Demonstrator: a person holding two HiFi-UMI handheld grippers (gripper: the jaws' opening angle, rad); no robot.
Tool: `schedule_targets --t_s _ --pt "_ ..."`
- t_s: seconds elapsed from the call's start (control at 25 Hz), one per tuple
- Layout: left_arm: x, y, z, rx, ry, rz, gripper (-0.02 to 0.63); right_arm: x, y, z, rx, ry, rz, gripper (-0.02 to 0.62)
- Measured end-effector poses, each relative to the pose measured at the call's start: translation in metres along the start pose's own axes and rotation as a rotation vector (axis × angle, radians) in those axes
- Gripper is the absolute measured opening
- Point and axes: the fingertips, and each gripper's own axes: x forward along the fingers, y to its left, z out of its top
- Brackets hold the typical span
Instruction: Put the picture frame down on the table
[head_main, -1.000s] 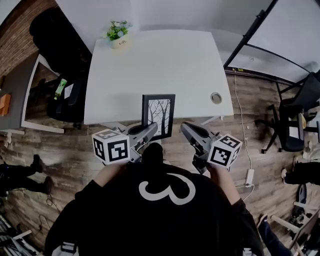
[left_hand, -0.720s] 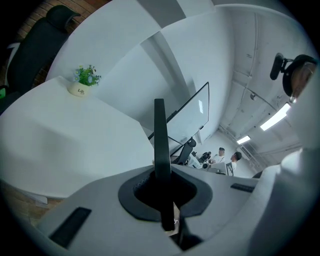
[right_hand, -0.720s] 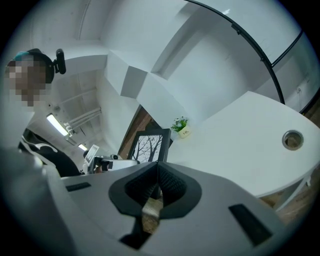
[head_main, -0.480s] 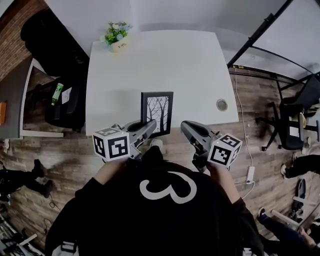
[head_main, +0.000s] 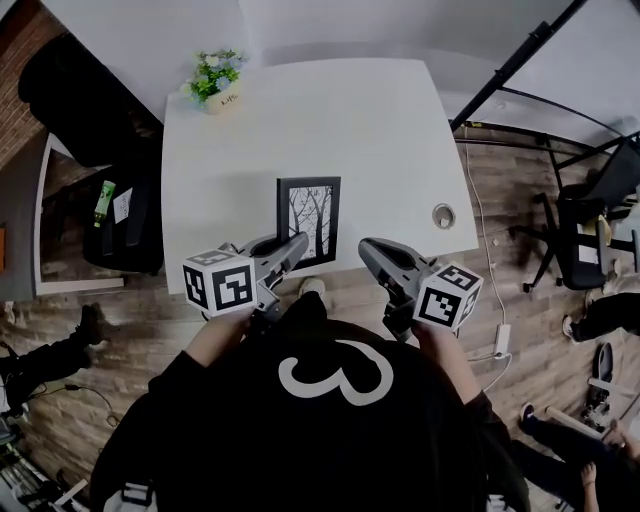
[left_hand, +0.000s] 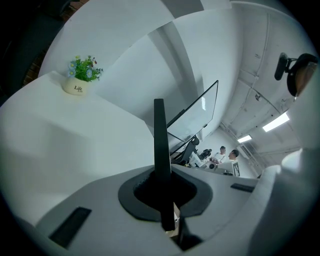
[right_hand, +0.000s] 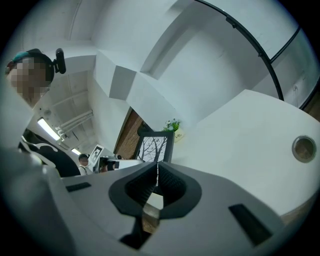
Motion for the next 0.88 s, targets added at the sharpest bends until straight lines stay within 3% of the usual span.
schedule_targets --t_s 0.24,0.88 --pt "0.01 0.011 0.006 0.003 0.008 0.01 0.029 0.003 -0.01 -0.003 0.016 0.0 -0.001 0.025" --pt "0.037 0.072 0.006 -0.088 0.085 0.066 0.029 0.028 -0.036 -0.003 0.083 0.024 -0.014 0.025"
